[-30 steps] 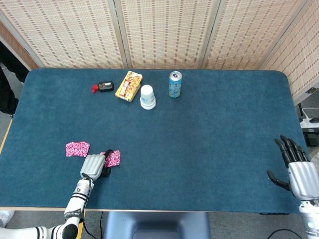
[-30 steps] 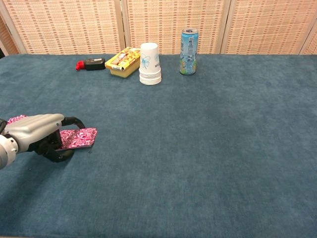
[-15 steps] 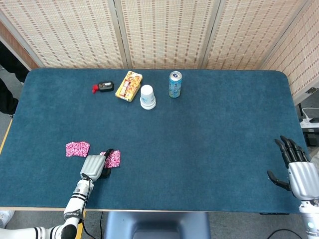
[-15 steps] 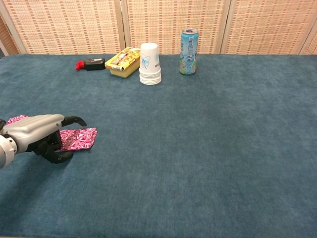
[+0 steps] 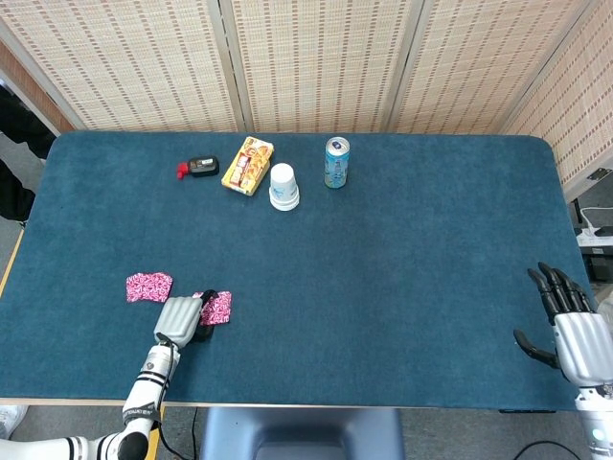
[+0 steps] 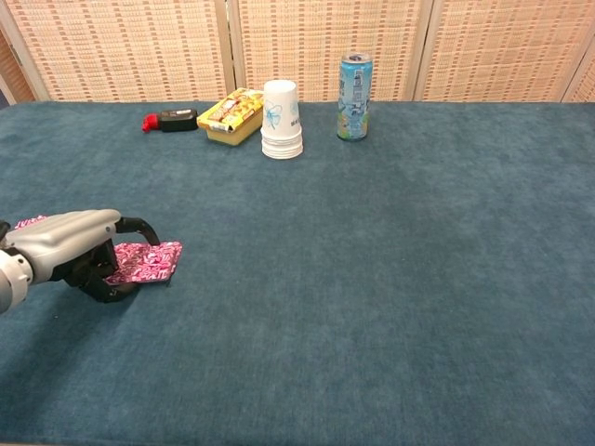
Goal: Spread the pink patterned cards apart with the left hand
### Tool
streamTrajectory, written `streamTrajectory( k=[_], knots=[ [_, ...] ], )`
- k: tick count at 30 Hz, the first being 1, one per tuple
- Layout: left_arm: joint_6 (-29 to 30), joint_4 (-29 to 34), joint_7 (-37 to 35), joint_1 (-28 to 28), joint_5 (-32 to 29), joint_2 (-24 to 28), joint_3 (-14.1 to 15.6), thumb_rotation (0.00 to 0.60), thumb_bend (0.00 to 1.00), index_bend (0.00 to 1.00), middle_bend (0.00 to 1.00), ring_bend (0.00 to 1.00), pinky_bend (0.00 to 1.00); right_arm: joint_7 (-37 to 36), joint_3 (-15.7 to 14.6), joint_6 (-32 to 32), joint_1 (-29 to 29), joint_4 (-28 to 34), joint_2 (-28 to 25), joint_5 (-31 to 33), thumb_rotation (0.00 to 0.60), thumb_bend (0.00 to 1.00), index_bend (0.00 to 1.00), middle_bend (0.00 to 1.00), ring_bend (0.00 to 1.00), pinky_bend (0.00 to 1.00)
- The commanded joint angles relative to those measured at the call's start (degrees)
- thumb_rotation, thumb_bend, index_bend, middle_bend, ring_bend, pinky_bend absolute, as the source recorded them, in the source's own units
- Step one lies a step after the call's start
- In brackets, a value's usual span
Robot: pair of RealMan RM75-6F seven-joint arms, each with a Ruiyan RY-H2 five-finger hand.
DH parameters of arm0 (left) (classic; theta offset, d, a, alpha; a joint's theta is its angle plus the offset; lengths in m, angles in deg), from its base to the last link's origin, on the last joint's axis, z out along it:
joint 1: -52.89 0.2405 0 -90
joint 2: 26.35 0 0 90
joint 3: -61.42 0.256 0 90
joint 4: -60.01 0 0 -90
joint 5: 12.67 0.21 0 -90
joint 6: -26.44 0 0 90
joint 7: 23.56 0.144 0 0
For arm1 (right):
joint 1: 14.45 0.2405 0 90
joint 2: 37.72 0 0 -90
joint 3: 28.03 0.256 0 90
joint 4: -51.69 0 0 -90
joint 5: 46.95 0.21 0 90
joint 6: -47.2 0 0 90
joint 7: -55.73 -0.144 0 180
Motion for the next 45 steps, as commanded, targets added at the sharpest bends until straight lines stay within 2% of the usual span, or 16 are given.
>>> streamTrajectory(
  k=[1, 14, 22, 30, 37, 45],
  knots=[
    [0.18, 0.02, -0.24, 0.14, 0.36, 0.03, 0.06, 0.6, 0.41, 0.46, 1.0, 1.0, 1.0, 0.02, -0.08, 0.06, -0.01, -0.03, -0.02, -0.06, 0.6, 0.2, 0.0, 0.0, 0.0, 0.14],
    [2.56, 0.36, 0.48, 1.03, 3.25, 0.7, 0.77, 0.6, 0.41, 0.5, 1.0, 1.0, 1.0, -0.27, -0.24, -0.03, -0.15, -0.14, -0.11, -0.16, 0.6, 0.2, 0.0, 0.0, 0.0, 0.14],
    [4.22, 2.14, 0.74, 2.56, 5.52, 4.69, 2.13, 0.6, 0.41, 0.5, 1.0, 1.0, 1.0, -0.58, -0.37, -0.19, -0.25, -0.25, -0.2, -0.41, 0.6, 0.2, 0.0, 0.0, 0.0, 0.14],
    [6.33, 2.97, -3.6, 6.07, 9.89, 10.69, 4.48, 0.6, 0.41, 0.5, 1.0, 1.0, 1.0, -0.79, -0.43, -0.34, -0.32, -0.33, -0.2, -0.61, 0.6, 0.2, 0.0, 0.0, 0.0, 0.14],
    [5.49, 2.67, -8.52, 8.24, 13.0, 13.18, 6.31, 0.6, 0.41, 0.5, 1.0, 1.0, 1.0, -0.54, -0.29, -0.15, -0.25, -0.23, -0.1, -0.27, 0.6, 0.2, 0.0, 0.0, 0.0, 0.14],
    [3.99, -3.03, -15.0, 10.77, 15.9, 13.75, 8.09, 0.6, 0.41, 0.5, 1.0, 1.0, 1.0, -1.0, -0.24, -0.54, -0.37, -0.37, -0.15, -0.46, 0.6, 0.2, 0.0, 0.0, 0.0, 0.14]
  ],
)
